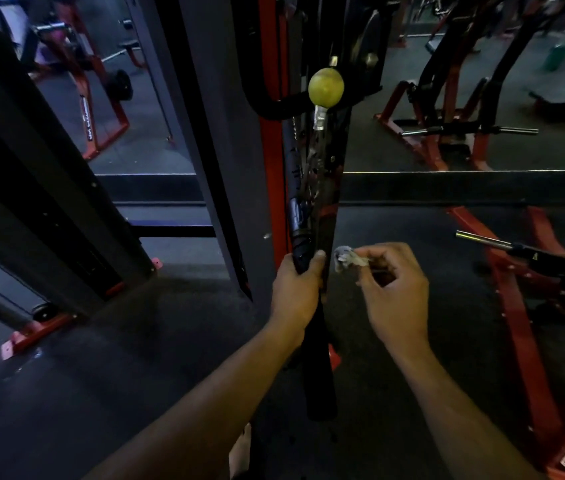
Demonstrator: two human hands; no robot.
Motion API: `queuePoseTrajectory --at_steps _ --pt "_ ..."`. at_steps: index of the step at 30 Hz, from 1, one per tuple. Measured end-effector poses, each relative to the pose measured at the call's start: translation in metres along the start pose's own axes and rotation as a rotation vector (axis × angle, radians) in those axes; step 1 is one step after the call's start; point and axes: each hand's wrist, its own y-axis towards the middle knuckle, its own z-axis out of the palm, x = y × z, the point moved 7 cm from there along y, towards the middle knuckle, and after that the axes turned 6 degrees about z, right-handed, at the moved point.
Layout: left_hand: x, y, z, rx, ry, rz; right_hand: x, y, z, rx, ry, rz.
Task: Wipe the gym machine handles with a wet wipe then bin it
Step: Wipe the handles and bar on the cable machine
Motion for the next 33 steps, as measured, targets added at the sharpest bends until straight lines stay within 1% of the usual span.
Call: queuePoseTrajectory --at_steps 3,5,7,9,11,13,14,20,24,27,29,31,33 --pt "-0.005 -0.003 -0.002 0.004 0.065 0.050 0.003 0.005 0.006 0.081 -0.032 -0.014" --pt "-0.008 -0.005 -0.001 0.034 0.098 0.119 0.003 0.006 0.009 0.138 0.029 0.026" --pt "-0.018 -0.009 -0.005 0.010 0.201 0.238 -0.001 0.007 0.009 0.146 0.183 0.149" --pt "-0.034 -0.016 -0.011 -0.023 0.296 0.408 -0.006 0.006 0.011 0.152 0.350 0.290" --pt "-0.055 -0.027 -0.010 0.023 0.370 0.593 -0.006 0.006 0.013 0.155 0.419 0.352" --pt "-0.070 -0.035 -0.005 0.088 0.427 0.703 -0.003 0.008 0.015 0.144 0.469 0.372" --pt "-0.075 -0.036 -0.004 0.098 0.400 0.709 0.001 0.009 0.016 0.139 0.485 0.367" --pt "-0.090 -0.032 -0.015 0.120 0.201 0.618 0.015 0.013 0.024 0.182 0.521 0.338" --pt "-0.092 -0.033 -0.022 0.130 0.084 0.537 0.009 0.014 0.029 0.195 0.633 0.433" --pt "-0.087 -0.029 -0.026 0.146 0.072 0.468 0.004 0.013 0.033 0.204 0.721 0.513" --pt "-0.084 -0.026 -0.028 0.140 0.065 0.453 0.001 0.014 0.032 0.215 0.724 0.527" --pt "-0.083 -0.026 -0.027 0.136 0.095 0.474 0.003 0.016 0.032 0.283 0.692 0.496" --pt "-0.084 -0.027 -0.023 0.144 0.099 0.482 0.010 0.013 0.036 0.410 0.698 0.457"
